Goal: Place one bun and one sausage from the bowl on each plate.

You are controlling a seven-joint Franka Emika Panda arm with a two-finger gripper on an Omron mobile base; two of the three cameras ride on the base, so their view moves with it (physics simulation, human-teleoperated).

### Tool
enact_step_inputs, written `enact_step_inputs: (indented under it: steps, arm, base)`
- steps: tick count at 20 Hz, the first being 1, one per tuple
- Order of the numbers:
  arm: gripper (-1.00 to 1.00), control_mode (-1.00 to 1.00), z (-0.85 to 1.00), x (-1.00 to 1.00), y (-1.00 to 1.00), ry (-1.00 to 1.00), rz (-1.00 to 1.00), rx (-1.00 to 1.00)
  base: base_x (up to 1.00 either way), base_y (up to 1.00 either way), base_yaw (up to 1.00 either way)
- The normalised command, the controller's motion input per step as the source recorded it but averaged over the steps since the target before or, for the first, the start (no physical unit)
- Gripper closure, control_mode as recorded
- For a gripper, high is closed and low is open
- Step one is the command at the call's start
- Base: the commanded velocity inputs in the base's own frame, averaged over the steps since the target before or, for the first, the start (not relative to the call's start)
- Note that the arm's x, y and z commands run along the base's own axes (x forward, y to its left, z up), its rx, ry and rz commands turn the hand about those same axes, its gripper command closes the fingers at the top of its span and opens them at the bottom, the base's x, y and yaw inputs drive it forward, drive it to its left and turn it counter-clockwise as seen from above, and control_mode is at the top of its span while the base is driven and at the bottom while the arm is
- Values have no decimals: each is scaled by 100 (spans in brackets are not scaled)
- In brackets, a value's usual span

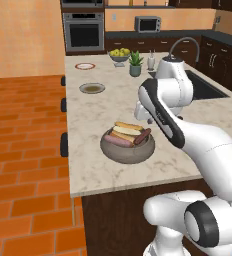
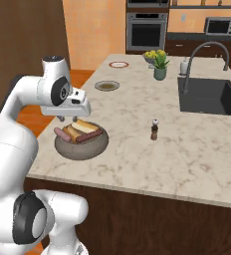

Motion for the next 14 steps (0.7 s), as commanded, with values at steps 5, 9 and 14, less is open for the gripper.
enact_step_inputs:
  steps: [5,9,14]
  arm:
    - [-100,-100,-3,-1,0,0,0,0]
    - [-100,-100,-36,41,7,6,-12,-4]
    - [-100,-100,-39,68,1,2,-30,-6]
  base:
    - [0,0,0]
    - [0,0,0]
    - [0,0,0]
